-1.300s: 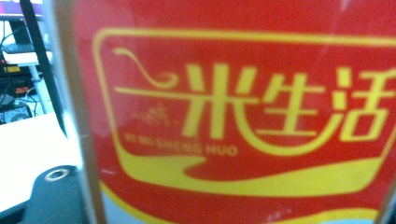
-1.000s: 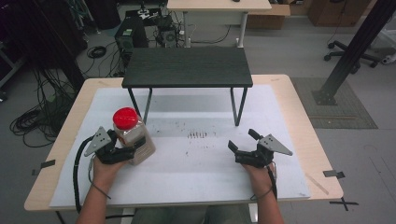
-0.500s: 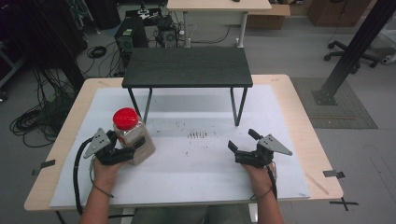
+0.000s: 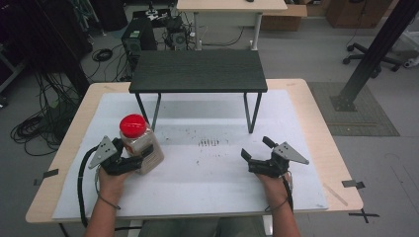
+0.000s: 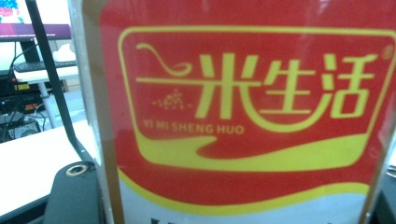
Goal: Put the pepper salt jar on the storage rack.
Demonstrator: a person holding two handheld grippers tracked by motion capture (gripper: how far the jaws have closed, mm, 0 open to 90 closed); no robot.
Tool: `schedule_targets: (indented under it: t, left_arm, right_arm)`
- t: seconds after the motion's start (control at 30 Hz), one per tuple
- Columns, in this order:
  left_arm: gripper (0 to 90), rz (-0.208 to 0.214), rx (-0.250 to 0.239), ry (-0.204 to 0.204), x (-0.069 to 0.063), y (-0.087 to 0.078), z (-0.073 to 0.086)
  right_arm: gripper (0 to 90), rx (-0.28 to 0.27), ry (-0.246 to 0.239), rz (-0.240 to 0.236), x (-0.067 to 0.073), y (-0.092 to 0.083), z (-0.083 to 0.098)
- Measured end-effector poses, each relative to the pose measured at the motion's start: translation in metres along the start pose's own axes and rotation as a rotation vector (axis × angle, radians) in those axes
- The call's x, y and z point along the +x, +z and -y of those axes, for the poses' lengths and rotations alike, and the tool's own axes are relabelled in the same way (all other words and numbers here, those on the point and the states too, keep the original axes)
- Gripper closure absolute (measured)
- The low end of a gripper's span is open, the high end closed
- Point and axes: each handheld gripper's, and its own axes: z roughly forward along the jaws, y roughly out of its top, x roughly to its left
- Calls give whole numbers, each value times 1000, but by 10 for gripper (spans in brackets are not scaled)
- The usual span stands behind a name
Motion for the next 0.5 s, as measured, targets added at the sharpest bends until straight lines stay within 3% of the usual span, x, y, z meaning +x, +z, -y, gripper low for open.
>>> schedule_targets:
  t: [0.5]
  left_arm:
    - [265, 7, 1, 13, -5, -5, -18]
  right_arm:
    - [0, -2, 4, -1, 0, 0, 0]
